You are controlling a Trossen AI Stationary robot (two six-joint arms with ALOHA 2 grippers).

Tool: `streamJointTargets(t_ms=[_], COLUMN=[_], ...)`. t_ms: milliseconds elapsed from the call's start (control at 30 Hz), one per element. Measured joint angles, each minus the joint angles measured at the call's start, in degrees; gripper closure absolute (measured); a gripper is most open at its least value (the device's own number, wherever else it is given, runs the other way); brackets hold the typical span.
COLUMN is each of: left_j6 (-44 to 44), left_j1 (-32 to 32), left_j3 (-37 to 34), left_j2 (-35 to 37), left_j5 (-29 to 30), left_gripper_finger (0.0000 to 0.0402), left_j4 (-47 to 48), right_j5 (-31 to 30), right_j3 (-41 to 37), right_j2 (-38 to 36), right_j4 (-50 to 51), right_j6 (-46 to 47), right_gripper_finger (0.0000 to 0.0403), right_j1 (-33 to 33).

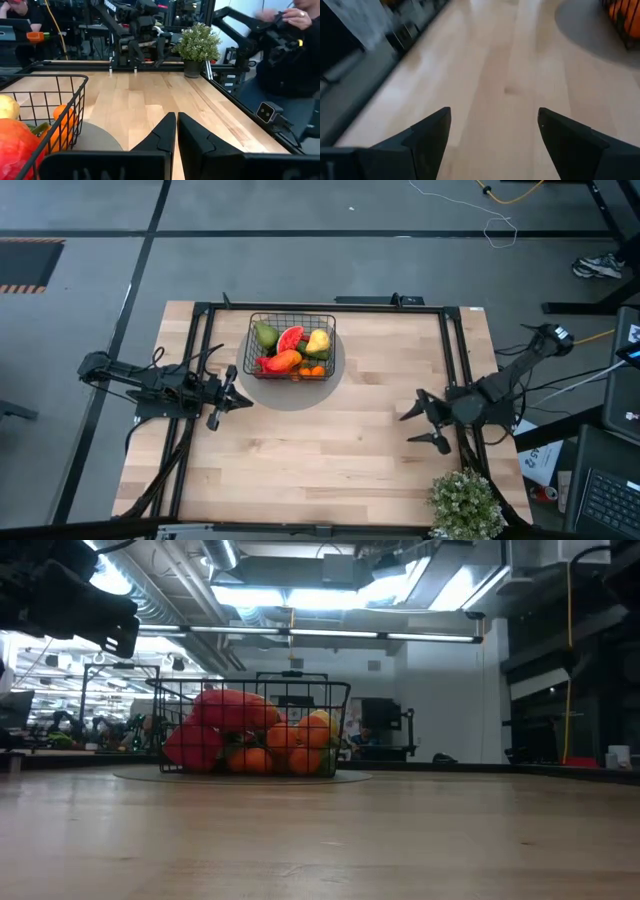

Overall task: Build produce basket
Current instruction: Return to Home Position

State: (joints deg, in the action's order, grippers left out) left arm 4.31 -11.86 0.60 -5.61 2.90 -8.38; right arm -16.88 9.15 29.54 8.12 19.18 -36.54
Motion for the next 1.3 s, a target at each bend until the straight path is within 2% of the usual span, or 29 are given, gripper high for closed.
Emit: streamJointTargets(t_ms=[233, 633, 933, 1167, 1300], left_j6=[0.01, 0.01, 0.0, -0.01, 0.0], left_j1=[0.0, 0.0, 0.02, 0.0, 0.01], left_j3=[0.0, 0.0, 0.0, 0.0, 0.0], left_j2=[0.0, 0.0, 0.0, 0.0, 0.0], left_j5=[-0.01, -0.01, -0.01, 0.01, 0.01], left_gripper_finger=[0.0388, 0.0388, 0.0388, 0.0388, 0.0388], left_j4=[0.0, 0.02, 0.0, -0.02, -0.02], right_j5=[0.05, 0.02, 0.02, 0.02, 0.03], right_j3=[0.0, -0.04, -0.81, -0.97, -4.41], right_j2=[-12.74, -29.63, -29.59, -29.53, -29.47], right_j4=[1.28, 16.78, 17.51, 16.81, 3.83], right_j6=[0.02, -0.04, 0.0, -0.07, -0.18], right_gripper_finger=[0.0102, 0.0102, 0.0102, 0.0102, 0.0102], right_j1=[1.94, 17.69, 26.08, 27.68, 27.66])
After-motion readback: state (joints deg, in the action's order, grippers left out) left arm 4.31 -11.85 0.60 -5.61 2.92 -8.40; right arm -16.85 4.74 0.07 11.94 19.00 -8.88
